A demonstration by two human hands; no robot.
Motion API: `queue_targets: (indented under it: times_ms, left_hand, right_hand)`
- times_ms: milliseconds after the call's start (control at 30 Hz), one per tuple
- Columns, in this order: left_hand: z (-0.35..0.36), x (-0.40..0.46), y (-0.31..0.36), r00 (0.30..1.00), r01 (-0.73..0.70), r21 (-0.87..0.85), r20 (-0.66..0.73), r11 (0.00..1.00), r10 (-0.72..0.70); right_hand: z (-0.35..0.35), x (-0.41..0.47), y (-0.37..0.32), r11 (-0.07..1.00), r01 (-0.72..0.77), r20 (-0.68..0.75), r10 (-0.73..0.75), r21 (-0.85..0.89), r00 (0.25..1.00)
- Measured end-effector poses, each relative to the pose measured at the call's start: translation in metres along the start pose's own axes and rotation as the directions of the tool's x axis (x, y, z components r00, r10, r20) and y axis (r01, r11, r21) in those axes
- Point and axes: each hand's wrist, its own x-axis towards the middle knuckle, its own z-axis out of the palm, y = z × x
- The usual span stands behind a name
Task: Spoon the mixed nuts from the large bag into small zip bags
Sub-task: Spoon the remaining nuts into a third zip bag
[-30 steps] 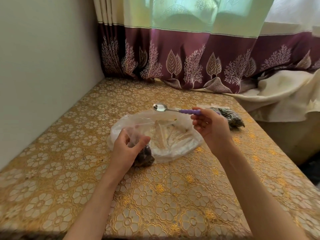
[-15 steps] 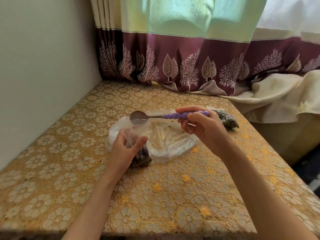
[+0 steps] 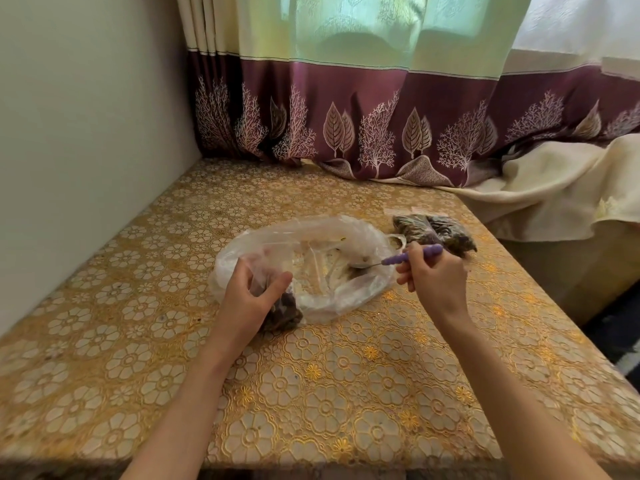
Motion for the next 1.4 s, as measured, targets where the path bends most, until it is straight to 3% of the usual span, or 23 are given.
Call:
queue_targets:
  times_ms: [467,633,700,767,833,900,1067,1400]
  left_hand:
    - [0.001,0.0,0.0,1.0,0.014,-0.034,0.019,0.999,-0.013]
    - [0.001,0.001,0.0,1.0,0.024,0.0,0.006,1.0,-0.024]
    - [0.001,0.001,-0.001,0.999,0.044,-0.01,0.023,0.999,-0.044]
    - [0.0,0.002,-0.002,0.998,0.049,-0.021,0.032,0.999,-0.049]
    - [0.001,0.002,-0.001,0.998,0.044,-0.036,0.04,0.998,-0.043]
    - [0.001,0.002,-0.001,0.998,0.042,-0.04,0.038,0.998,-0.04]
    - [0.002,0.002,-0.001,0.999,0.023,-0.048,0.029,0.999,-0.022]
    - [0.001,0.002,-0.002,0.999,0.014,-0.046,0.03,0.999,-0.013]
  right_hand:
    - [0.019,0.01,0.014,0.997,-0.021,-0.153,0.01,-0.072,0.988]
    - [0.026,0.011,0.02,0.995,-0.078,-0.145,0.07,-0.054,0.987]
    - [0.027,0.011,0.024,0.988,-0.155,-0.122,0.155,0.013,0.98]
    - [0.025,0.013,0.026,0.927,-0.297,-0.066,0.319,0.228,0.945]
    - [0.022,0.015,0.023,0.771,-0.419,0.033,0.461,0.481,0.887]
    - [0.018,0.016,0.02,0.648,-0.467,0.097,0.521,0.602,0.848]
    - [0.013,0.014,0.015,0.564,-0.493,0.118,0.571,0.663,0.812]
    - [0.007,0.01,0.013,0.649,-0.468,0.068,0.541,0.6,0.838]
